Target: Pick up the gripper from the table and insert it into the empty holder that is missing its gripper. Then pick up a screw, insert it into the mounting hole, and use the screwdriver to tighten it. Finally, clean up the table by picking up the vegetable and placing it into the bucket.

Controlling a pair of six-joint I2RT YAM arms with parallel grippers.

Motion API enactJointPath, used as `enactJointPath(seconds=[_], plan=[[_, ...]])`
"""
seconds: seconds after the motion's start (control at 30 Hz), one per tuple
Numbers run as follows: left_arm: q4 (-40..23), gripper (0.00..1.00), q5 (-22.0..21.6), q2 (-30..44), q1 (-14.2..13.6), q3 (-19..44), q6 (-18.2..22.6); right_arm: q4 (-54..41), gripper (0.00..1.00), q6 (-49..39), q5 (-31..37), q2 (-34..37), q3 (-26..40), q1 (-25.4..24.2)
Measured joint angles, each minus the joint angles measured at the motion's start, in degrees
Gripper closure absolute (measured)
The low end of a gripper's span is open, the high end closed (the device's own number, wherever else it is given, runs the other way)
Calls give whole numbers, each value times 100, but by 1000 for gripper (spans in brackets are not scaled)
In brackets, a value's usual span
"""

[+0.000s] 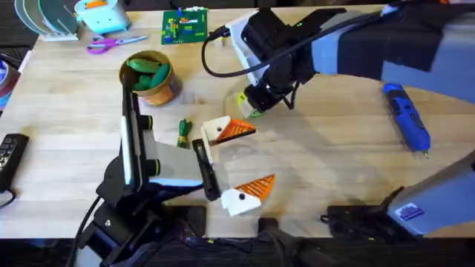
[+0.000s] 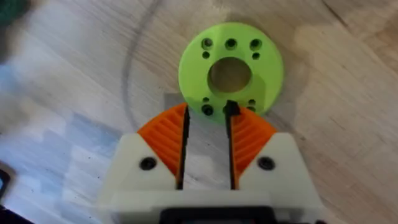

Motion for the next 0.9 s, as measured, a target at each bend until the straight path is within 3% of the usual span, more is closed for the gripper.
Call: enactJointPath(seconds=[0.27, 0.4, 0.67, 0.9], plan=[[-1, 8, 0, 2, 0, 0, 0, 76, 767, -2, 80, 95, 17, 2], [-1, 9, 0, 0, 0, 0, 0, 87, 977, -2, 83, 95, 24, 7], [0, 9, 0, 0, 0, 1, 0, -27, 994, -2, 81, 95, 104, -54], [0, 8, 0, 0, 0, 0, 0, -584, 994, -14, 83, 73, 685, -378]])
